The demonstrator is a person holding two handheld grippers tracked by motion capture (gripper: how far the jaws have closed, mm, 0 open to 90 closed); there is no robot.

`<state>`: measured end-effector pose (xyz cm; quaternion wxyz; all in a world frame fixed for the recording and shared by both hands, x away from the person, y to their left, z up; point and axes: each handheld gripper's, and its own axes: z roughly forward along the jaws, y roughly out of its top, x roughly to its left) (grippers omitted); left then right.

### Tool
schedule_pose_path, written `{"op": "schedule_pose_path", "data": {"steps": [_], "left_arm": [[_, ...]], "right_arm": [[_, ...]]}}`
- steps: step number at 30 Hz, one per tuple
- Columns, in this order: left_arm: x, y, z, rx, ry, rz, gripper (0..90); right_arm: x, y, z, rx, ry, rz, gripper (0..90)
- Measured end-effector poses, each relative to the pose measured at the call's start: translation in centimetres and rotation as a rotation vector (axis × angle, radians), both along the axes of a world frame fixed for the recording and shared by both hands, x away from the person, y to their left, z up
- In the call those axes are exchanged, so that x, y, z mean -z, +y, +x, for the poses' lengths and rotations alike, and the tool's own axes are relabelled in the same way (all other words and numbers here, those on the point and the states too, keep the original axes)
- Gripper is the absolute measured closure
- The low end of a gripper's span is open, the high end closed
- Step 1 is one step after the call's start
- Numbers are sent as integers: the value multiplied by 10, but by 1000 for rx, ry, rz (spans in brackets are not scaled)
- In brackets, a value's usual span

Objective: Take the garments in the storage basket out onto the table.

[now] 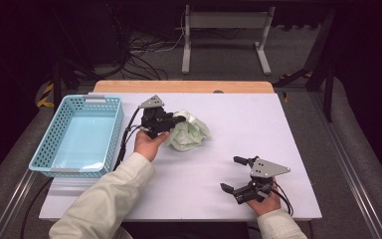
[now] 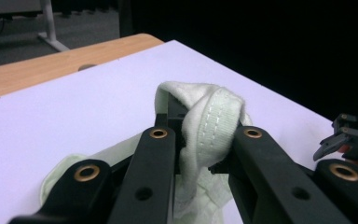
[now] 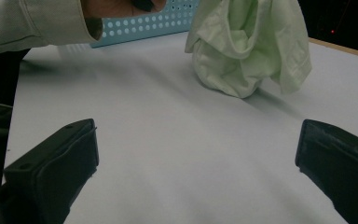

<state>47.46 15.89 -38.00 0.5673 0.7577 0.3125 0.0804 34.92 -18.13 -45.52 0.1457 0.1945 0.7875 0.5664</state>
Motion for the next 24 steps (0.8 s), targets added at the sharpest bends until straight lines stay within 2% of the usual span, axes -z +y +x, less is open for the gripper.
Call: {"op": "schedule_pose_path", "data": {"steps": [4,7,10,11,12,13,14,16,17,18,24], "left_arm": [[4,-4,0,11,15,18,794],[7,-7,0,26,12,45,763],[7,-8,0,19,14,66,714],[7,-9,-1,16,12,77,675],[7,-9,-2,15,10,80,588],[6,-9,-2,18,6,85,588],[6,-9,-3,25,0,97,477],[6,-9,-3,38,-2,99,375],[6,-9,-3,52,2,95,375],[6,-8,-3,63,6,90,248],[5,-10,-6,64,14,114,136]], "right_arm": [[0,0,0,-1,0,0,1],[0,0,0,-1,0,-1,1],[0,0,0,0,0,-3,1],[0,0,0,-1,0,-2,1],[0,0,0,0,0,-2,1],[0,0,0,0,0,-2,1],[0,0,0,-1,0,0,1],[0,0,0,0,0,0,1],[0,0,0,1,0,-2,1],[0,0,0,2,0,-4,1],[0,0,0,3,1,-3,1]]}}
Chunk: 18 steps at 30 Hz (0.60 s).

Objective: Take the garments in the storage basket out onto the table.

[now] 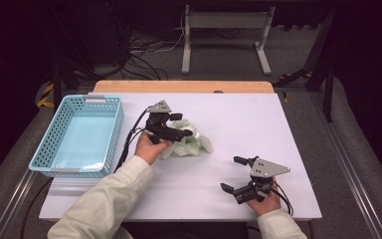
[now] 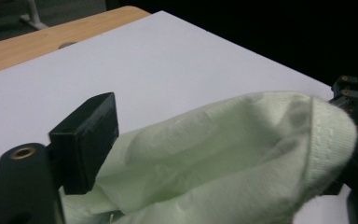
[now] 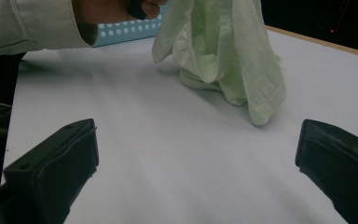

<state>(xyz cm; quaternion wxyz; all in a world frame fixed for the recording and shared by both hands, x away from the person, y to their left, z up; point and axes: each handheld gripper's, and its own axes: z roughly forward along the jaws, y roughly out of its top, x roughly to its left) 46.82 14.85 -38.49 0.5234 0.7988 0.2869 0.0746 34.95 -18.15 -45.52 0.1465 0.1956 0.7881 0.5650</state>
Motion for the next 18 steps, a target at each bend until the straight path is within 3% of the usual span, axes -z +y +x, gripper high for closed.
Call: {"op": "schedule_pose_path", "data": {"steps": [6,9,18], "left_arm": [[0,-3,-2,19,-8,58,118],[3,-3,-2,32,21,90,108],[9,-6,-4,52,36,128,93]], "right_arm": [[0,0,0,1,0,3,1],[0,0,0,1,0,1,1],[0,0,0,1,0,0,1]]}}
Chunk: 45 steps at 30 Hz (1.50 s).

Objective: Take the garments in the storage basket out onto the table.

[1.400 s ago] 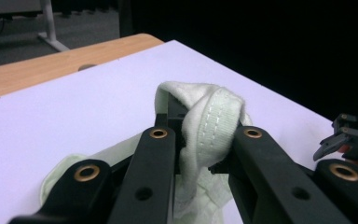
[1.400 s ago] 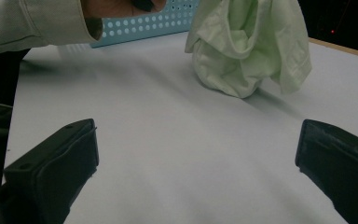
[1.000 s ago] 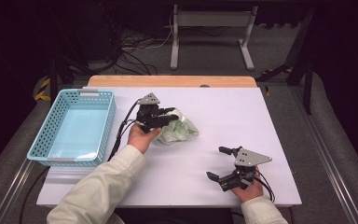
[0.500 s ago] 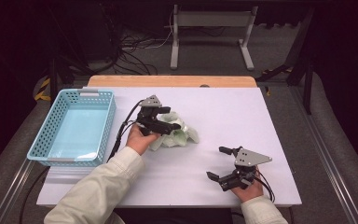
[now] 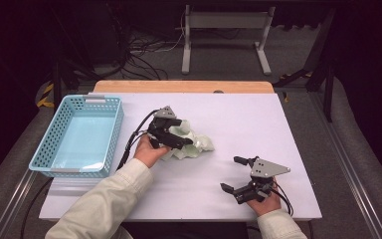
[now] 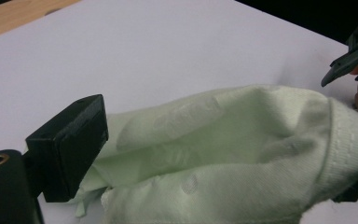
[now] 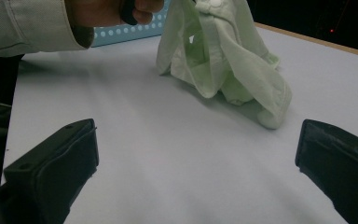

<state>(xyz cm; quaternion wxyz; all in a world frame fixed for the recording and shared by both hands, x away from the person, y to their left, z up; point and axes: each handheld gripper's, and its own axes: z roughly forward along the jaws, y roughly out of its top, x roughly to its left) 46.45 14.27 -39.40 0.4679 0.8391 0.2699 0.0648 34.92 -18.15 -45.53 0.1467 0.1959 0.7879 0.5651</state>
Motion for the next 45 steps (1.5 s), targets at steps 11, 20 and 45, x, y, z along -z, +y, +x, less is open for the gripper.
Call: {"op": "schedule_pose_path", "data": {"steps": [11,20,45], "left_arm": [[12,0,-2,12,36,46,69],[20,-3,-5,18,41,94,64],[37,10,-37,56,57,99,47]], "right_arm": [[0,0,0,-1,0,-3,1],[0,0,0,-2,0,-4,1],[0,0,0,-2,-1,-4,1]]}}
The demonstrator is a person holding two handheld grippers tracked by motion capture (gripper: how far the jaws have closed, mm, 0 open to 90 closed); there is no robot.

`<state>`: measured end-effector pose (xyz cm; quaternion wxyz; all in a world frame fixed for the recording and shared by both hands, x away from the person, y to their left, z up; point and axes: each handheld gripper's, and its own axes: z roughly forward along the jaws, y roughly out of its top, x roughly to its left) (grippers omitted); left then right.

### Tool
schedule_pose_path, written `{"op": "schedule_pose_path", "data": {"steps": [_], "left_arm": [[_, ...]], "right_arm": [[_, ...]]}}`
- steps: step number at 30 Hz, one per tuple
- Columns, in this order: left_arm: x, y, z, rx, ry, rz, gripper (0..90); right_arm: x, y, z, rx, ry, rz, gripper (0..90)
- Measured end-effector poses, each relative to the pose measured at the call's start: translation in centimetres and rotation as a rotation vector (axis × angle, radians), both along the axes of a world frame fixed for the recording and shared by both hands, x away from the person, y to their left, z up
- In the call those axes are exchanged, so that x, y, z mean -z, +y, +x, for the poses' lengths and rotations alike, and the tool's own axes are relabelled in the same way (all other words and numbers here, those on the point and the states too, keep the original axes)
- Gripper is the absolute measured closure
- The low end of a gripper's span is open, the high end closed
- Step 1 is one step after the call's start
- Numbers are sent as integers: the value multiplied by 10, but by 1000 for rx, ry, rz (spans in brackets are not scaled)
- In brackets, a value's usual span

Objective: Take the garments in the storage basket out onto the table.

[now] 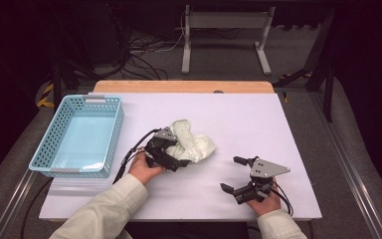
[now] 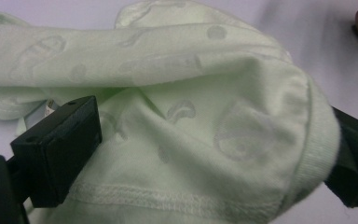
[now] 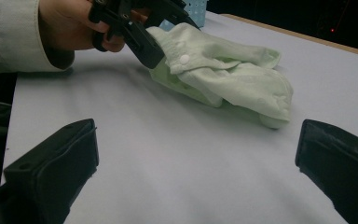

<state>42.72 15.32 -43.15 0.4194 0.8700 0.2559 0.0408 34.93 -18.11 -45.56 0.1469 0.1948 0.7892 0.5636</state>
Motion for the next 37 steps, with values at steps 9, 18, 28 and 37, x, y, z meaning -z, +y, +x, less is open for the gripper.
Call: {"op": "schedule_pose_path", "data": {"steps": [9,18,28,37], "left_arm": [[-3,18,-18,7,-17,-48,47],[0,51,-55,-34,-82,-101,46],[16,84,-84,-73,-118,-166,42],[23,89,-85,-109,-149,-179,35]], "right_arm": [[0,0,0,1,1,0,1],[0,0,0,-1,2,1,1],[0,0,0,-3,4,3,1],[0,0,0,-6,5,4,1]]}}
